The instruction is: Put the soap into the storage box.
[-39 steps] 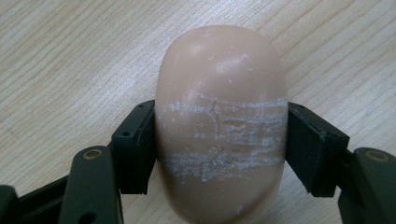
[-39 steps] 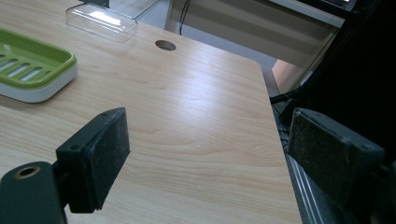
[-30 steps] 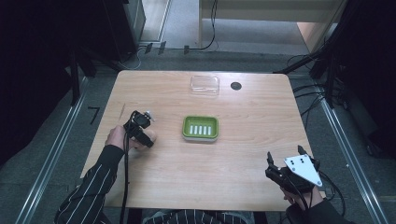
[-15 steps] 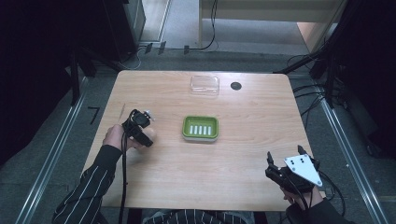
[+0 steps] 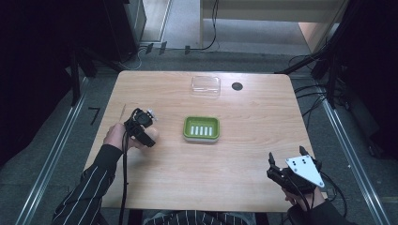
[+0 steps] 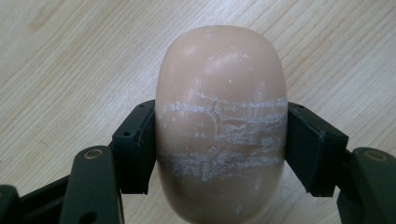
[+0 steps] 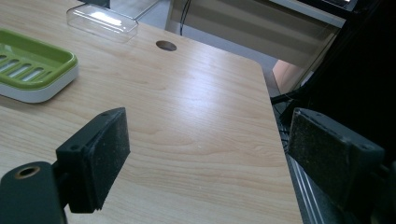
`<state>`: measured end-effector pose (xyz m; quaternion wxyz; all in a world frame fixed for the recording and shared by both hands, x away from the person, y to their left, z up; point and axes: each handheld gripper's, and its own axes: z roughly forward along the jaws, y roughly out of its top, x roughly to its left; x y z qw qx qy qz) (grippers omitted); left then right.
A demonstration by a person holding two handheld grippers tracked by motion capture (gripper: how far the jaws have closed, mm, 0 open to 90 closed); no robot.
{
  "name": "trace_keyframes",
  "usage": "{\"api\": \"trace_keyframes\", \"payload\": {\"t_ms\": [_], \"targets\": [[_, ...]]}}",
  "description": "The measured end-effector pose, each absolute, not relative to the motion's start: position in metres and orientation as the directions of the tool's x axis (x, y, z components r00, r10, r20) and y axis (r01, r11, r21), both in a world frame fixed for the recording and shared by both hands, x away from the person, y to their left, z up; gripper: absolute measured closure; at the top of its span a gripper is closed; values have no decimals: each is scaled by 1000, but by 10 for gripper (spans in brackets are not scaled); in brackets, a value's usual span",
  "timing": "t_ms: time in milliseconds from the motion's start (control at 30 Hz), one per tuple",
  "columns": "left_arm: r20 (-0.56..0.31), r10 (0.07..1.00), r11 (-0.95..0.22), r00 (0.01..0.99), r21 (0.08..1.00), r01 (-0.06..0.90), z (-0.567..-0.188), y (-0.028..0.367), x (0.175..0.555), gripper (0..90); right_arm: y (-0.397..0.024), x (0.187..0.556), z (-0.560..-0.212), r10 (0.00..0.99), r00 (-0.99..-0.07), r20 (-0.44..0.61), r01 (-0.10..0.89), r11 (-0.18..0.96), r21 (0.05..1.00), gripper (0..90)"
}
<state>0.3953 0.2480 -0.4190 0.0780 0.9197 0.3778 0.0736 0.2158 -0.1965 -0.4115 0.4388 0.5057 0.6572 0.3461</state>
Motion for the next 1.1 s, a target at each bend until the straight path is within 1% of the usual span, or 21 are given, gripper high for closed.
{"api": "trace_keyframes", "payload": {"t_ms": [633, 1100], "targets": [[80, 667, -739, 741, 203, 643, -410, 234, 402, 335, -196, 216, -412, 968, -104, -226, 364, 249, 898, 136], [84, 621, -776, 779, 204, 596, -403, 223, 408, 335, -197, 216, -412, 966, -110, -233, 362, 258, 896, 136]]}}
